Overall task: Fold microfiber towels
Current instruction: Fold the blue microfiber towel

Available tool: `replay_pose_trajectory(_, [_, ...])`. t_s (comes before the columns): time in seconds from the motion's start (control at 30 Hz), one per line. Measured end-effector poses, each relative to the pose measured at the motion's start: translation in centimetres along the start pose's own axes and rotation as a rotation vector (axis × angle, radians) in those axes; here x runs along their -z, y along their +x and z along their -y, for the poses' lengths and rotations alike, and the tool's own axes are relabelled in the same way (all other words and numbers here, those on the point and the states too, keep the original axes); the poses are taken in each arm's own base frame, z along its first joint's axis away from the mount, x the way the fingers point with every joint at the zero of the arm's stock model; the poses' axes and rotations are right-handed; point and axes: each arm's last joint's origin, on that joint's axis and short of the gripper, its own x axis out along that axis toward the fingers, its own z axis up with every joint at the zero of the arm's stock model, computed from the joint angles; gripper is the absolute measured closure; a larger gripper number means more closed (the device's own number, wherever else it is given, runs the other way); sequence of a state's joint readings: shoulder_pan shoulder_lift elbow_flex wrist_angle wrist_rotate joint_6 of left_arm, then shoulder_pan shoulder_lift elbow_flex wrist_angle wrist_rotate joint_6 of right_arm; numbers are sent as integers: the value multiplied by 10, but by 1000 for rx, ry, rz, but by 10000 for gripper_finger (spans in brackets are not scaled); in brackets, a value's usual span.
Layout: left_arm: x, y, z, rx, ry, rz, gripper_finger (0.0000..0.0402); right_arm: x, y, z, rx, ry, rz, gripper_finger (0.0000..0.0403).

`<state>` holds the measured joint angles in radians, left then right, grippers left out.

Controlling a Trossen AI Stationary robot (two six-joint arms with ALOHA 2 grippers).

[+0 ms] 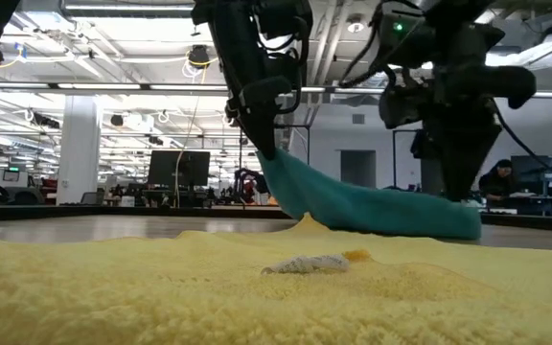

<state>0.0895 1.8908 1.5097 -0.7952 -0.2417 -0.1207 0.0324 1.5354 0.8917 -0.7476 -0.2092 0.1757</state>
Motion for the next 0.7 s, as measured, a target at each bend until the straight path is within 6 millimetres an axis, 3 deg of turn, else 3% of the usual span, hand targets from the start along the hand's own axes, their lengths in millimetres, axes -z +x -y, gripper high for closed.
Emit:
replay_pose_trajectory(0.33, [0, 0, 0, 2, 0, -1, 401, -13, 14, 0, -27, -113, 56, 263])
replay_pose_trajectory(0.7, [0, 0, 1, 26, 0, -3, 401, -15, 19, 0, -106, -136, 50, 266])
